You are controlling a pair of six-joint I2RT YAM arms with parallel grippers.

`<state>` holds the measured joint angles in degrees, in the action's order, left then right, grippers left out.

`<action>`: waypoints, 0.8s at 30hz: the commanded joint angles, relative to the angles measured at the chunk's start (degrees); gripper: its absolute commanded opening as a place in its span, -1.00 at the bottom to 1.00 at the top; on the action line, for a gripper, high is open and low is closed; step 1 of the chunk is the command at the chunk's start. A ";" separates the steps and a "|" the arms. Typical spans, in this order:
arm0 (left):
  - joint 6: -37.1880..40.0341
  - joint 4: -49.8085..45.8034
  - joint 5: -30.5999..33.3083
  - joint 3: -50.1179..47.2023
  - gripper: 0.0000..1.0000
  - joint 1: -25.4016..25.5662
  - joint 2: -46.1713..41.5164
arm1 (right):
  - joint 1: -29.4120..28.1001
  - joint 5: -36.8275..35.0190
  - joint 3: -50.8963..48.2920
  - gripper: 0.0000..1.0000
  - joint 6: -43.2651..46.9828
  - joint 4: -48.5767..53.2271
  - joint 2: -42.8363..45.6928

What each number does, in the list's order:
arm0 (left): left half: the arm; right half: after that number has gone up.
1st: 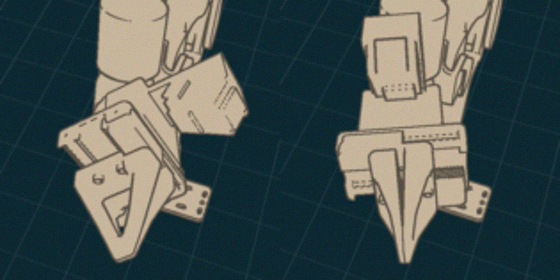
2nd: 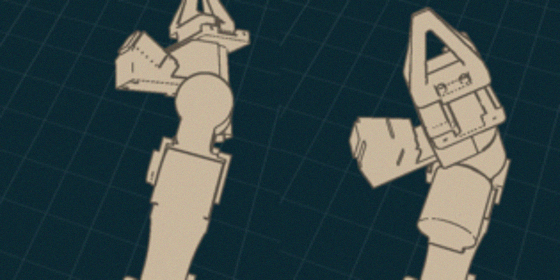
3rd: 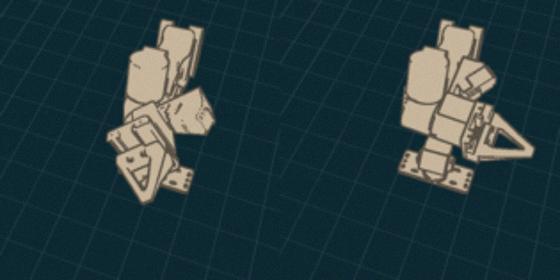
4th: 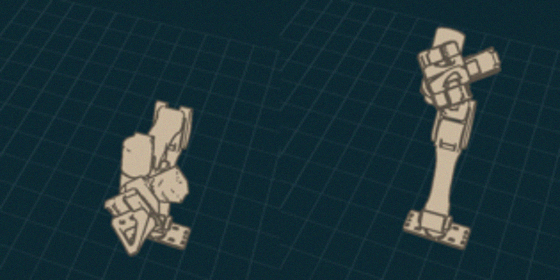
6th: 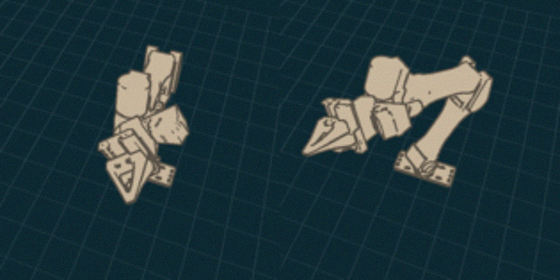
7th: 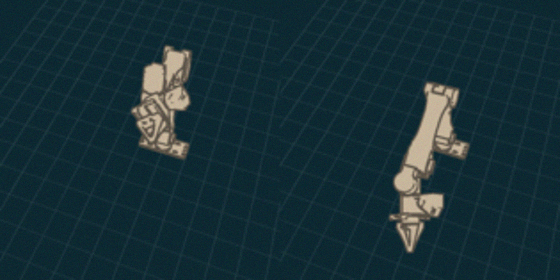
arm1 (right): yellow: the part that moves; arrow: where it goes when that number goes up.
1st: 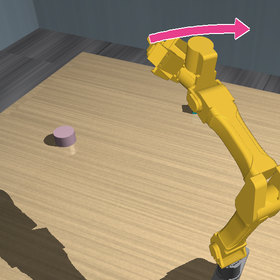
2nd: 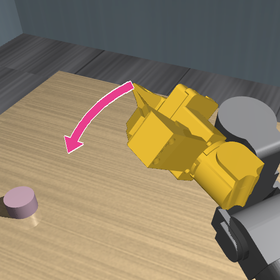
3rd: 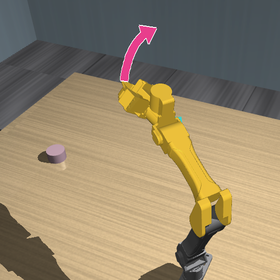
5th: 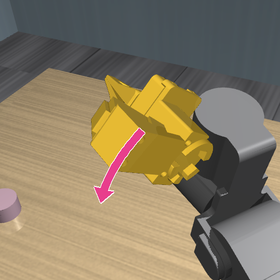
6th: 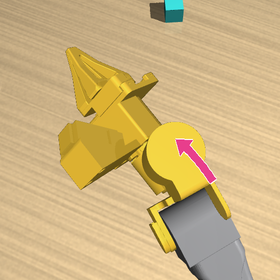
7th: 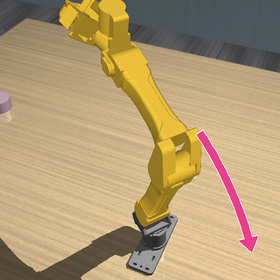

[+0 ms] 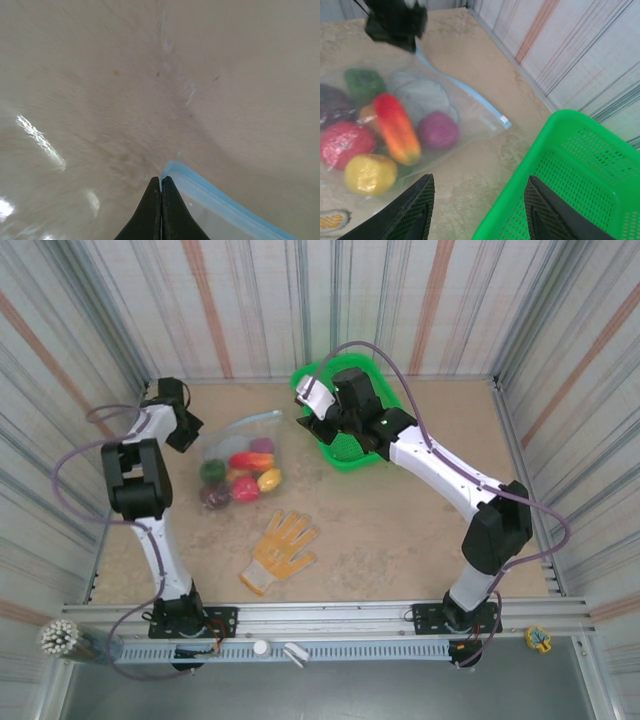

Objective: Place the food in the zip-top bag and seal the zipper

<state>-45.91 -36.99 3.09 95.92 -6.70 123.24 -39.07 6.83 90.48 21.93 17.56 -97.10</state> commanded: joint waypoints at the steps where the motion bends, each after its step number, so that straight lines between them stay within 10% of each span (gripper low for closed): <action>1: -4.03 -14.17 -2.98 -4.48 -1.00 1.40 -4.42 | -0.98 -1.31 -3.15 0.03 -1.63 1.34 4.78; 10: -0.36 -2.76 -4.11 -13.50 -0.84 1.85 -14.60 | -1.00 -1.97 -9.37 0.09 -2.06 1.38 10.00; 18: 14.61 9.13 -8.74 -22.29 0.32 1.86 -28.09 | 2.86 -3.93 -14.25 0.60 -9.85 -1.41 16.31; 20: 19.28 16.81 -9.62 -29.58 0.97 2.22 -36.44 | 3.71 -6.52 -17.98 0.99 -11.56 -4.14 19.77; 24: 26.27 28.65 -9.89 -41.12 0.97 3.70 -50.77 | 7.01 -11.73 -23.20 0.98 -18.26 -4.65 25.62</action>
<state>-28.62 -19.22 -5.10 59.31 -3.97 79.68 -34.00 -0.40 69.73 10.90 14.90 -75.88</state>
